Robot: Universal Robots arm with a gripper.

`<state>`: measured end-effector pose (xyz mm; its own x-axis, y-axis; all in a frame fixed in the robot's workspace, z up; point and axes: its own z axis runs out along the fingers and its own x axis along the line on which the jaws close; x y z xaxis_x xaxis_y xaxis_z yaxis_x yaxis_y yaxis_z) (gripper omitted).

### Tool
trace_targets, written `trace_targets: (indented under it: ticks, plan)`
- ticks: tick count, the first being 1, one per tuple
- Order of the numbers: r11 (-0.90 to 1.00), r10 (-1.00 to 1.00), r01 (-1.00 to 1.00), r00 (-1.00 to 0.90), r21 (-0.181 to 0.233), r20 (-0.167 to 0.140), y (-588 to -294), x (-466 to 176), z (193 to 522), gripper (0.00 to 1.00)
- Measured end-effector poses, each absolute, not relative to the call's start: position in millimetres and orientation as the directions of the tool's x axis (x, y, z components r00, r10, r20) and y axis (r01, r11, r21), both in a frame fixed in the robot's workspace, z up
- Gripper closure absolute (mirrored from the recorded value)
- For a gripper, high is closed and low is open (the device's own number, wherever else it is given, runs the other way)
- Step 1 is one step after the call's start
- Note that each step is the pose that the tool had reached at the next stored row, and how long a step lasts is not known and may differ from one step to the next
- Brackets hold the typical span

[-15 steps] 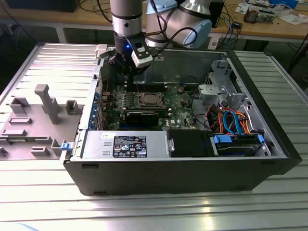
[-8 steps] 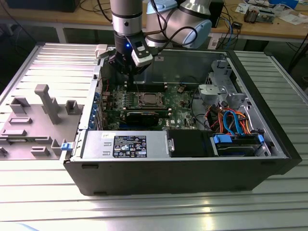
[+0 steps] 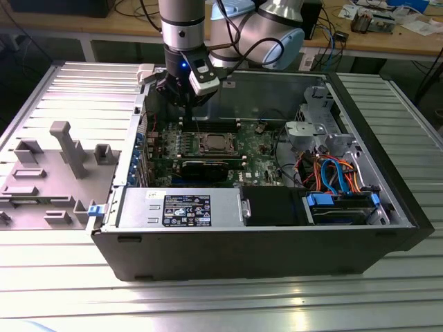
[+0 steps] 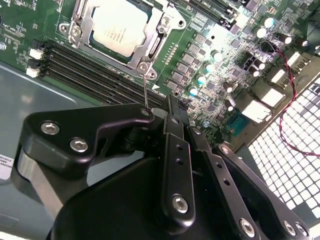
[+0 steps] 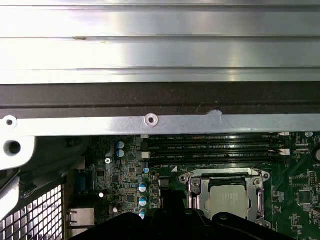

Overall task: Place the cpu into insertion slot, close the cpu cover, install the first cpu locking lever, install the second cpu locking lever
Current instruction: 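Install the first cpu locking lever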

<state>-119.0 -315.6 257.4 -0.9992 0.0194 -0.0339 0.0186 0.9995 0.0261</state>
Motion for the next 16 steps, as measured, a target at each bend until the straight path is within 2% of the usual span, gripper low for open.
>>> trace_targets:
  ticks: [16]
  plan:
    - [0.999, 0.02, 0.019, -0.999, 0.026, -0.034, -315.5, -112.2, 257.4, 0.89]
